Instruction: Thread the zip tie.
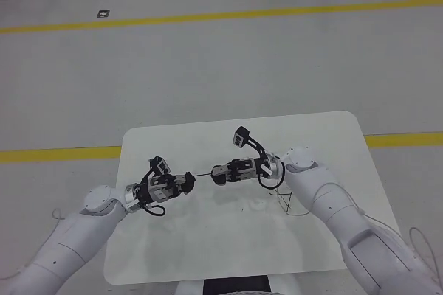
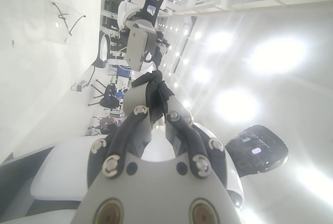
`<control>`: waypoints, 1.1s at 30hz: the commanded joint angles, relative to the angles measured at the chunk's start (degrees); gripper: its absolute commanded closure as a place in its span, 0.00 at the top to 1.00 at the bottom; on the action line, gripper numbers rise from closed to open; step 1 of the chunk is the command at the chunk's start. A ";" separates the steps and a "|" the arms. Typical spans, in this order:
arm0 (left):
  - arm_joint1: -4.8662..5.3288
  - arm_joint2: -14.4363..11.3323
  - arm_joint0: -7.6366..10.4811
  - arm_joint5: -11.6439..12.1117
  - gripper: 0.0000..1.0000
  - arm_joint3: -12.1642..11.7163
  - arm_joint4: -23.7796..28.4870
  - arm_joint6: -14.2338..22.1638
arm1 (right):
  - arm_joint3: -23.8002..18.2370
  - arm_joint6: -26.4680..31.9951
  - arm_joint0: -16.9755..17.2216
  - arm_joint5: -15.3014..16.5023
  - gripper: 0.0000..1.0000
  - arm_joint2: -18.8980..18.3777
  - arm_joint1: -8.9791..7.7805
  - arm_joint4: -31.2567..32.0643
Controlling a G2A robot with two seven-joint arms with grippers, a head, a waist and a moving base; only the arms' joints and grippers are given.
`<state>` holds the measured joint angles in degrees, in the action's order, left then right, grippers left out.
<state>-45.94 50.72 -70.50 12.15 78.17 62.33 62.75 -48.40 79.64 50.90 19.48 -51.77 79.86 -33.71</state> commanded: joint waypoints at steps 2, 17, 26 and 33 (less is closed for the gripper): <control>0.00 0.00 0.00 0.00 0.00 0.00 0.00 0.00 | -0.05 0.00 0.06 0.00 0.13 -0.19 0.08 0.22; 0.00 0.00 0.00 0.00 0.00 0.00 0.00 0.00 | 0.01 0.00 0.04 0.00 0.00 -0.61 0.39 1.42; 0.00 0.00 0.00 0.00 1.00 0.00 0.00 0.00 | -0.15 0.00 0.13 0.00 0.00 -1.57 0.24 1.95; 0.00 0.00 0.00 0.00 1.00 0.00 0.00 0.00 | -0.17 0.00 0.31 0.00 0.00 -3.66 -0.18 2.99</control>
<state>-45.94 50.72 -70.50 12.15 78.17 62.33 62.75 -48.55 79.64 51.17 19.48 -55.19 79.73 -30.79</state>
